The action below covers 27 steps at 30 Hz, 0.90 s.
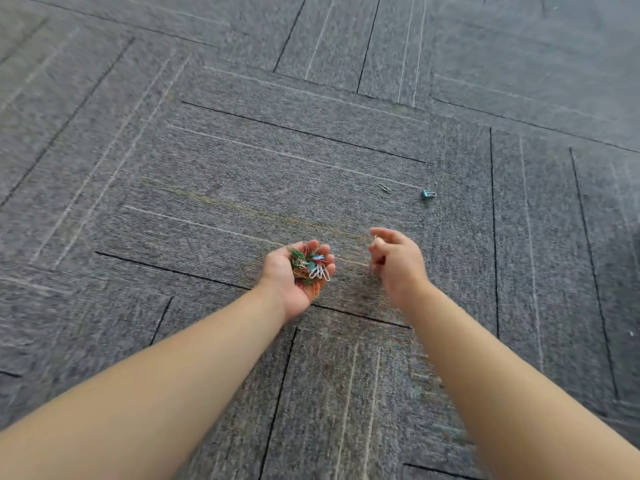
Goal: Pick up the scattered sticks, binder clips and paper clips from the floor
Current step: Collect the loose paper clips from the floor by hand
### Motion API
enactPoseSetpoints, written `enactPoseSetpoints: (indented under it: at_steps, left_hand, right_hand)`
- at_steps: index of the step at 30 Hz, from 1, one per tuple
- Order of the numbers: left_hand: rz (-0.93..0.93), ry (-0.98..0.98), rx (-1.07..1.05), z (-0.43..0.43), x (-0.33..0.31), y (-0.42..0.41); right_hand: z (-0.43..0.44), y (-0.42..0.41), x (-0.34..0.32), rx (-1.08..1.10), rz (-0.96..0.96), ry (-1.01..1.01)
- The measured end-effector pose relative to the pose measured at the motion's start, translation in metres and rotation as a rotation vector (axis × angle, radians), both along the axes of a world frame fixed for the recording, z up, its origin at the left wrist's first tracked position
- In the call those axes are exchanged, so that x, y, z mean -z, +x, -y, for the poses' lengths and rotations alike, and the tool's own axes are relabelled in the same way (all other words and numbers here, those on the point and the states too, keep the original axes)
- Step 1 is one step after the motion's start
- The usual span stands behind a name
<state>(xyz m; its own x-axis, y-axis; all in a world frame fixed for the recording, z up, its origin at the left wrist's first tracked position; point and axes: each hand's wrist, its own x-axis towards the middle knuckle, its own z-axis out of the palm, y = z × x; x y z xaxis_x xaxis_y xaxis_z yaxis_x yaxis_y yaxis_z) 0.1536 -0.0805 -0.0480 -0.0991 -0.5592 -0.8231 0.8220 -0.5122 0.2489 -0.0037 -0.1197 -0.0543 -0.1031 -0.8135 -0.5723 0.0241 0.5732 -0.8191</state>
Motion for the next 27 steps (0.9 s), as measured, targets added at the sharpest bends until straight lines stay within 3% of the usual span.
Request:
enactPoseSetpoints:
  at_steps: [4,6,8,11,13,15,18,21,27]
  left_hand:
    - [-0.01,0.014,0.016,0.009,0.002,-0.008]
    - [-0.015,0.019,0.019,0.014,0.004,-0.01]
    - [-0.032,0.022,0.012,0.021,0.007,-0.012]
    - [-0.051,0.014,-0.003,0.032,0.011,-0.014]
    - [-0.061,0.0,-0.004,0.039,0.011,-0.017]
    - [-0.084,-0.011,-0.007,0.044,0.011,-0.02]
    - [-0.106,-0.01,-0.017,0.048,0.01,-0.024]
    - [-0.113,-0.002,-0.026,0.049,0.011,-0.026]
    - [-0.113,-0.009,-0.017,0.047,0.012,-0.022]
  right_hand:
    - [0.027,-0.022,-0.01,0.268,0.379,0.137]
    - [0.047,-0.03,-0.01,0.333,0.364,0.166]
    - [0.071,-0.031,-0.01,0.281,0.036,0.17]
    - [0.105,-0.033,-0.007,0.114,-0.701,0.067]
    - [0.119,-0.034,-0.007,0.018,-0.91,0.01]
    - [0.126,-0.036,-0.005,-0.095,-0.999,0.036]
    - [0.127,-0.043,0.004,-0.248,-1.041,0.04]
    - [0.128,-0.05,0.006,-0.217,-1.03,0.015]
    - [0.13,-0.043,0.001,-0.002,-0.716,-0.123]
